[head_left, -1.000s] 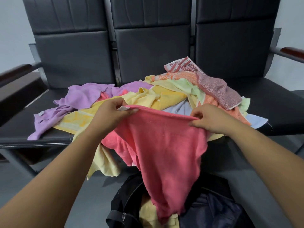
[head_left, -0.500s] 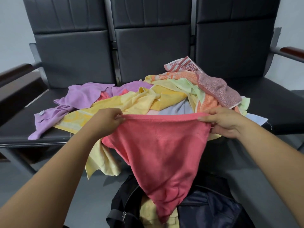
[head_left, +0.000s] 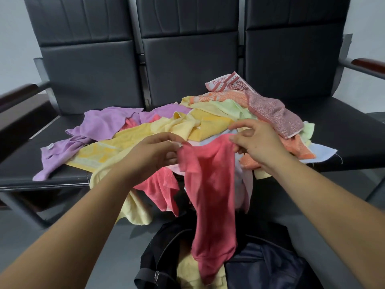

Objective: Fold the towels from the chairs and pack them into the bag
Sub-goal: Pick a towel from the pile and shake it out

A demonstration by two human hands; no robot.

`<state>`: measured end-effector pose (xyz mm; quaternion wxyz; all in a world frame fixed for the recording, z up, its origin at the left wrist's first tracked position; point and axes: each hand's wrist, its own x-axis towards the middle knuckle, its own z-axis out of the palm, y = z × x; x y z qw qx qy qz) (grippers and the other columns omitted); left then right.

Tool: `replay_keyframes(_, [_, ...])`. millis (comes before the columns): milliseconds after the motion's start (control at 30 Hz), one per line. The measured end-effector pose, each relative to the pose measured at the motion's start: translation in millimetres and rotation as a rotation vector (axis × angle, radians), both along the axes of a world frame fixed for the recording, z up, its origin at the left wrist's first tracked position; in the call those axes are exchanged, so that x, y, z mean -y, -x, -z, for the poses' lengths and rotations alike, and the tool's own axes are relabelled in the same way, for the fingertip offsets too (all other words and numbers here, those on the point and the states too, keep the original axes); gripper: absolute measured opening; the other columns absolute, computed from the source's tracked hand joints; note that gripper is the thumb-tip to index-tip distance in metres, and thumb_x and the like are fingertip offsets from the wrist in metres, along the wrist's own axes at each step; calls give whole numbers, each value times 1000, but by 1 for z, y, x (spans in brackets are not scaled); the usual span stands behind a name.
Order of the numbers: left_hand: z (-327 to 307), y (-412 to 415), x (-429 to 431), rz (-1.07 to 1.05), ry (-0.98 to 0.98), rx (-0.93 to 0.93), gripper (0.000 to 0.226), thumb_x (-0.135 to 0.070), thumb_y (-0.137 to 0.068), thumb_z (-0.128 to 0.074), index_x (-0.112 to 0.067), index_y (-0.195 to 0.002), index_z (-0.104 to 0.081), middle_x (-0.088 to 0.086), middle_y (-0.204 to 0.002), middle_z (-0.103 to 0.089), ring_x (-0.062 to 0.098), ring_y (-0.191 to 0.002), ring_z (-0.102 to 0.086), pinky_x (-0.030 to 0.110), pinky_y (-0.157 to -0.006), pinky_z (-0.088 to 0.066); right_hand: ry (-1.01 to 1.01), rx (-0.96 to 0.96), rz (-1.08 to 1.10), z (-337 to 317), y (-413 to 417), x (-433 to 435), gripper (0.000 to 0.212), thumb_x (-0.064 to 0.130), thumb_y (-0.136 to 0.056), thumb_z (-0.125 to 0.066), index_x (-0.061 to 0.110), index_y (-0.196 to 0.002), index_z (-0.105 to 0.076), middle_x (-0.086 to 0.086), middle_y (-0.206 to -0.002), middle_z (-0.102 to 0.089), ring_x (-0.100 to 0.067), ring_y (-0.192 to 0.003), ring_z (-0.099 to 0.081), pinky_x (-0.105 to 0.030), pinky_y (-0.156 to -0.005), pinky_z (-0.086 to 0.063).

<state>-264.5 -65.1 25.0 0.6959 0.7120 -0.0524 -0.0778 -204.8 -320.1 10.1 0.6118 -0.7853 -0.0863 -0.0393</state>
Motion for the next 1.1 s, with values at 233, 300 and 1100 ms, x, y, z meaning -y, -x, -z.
replay_keyframes(233, [0,5,8,-61,-372,218,12,-10,-94,-70,-1,-101,-70,6,-80,-77,23,-80,-76,33,-81,-61,211,13,-241,-17,34,-31,20,19,-82,-83,11,-100,-80,2,-92,-78,-10,-87,-72,-19,-84,-56])
replay_keyframes(300, [-2,5,10,-89,-423,234,17,-15,-93,-71,2,-94,-70,6,-73,-76,24,-70,-74,35,-75,-62,332,6,-272,-15,43,-40,36,39,-75,-87,15,-101,-79,4,-92,-76,-6,-87,-69,-20,-83,-54])
replay_keyframes(1100, [-6,-6,-21,-190,-506,312,13,-27,-91,-73,-19,-101,-72,4,-75,-74,10,-73,-70,44,-87,-57,-559,-345,-126,-15,0,0,17,-6,-86,-69,8,-82,-60,-12,-85,-67,-20,-79,-65,-35,-85,-54])
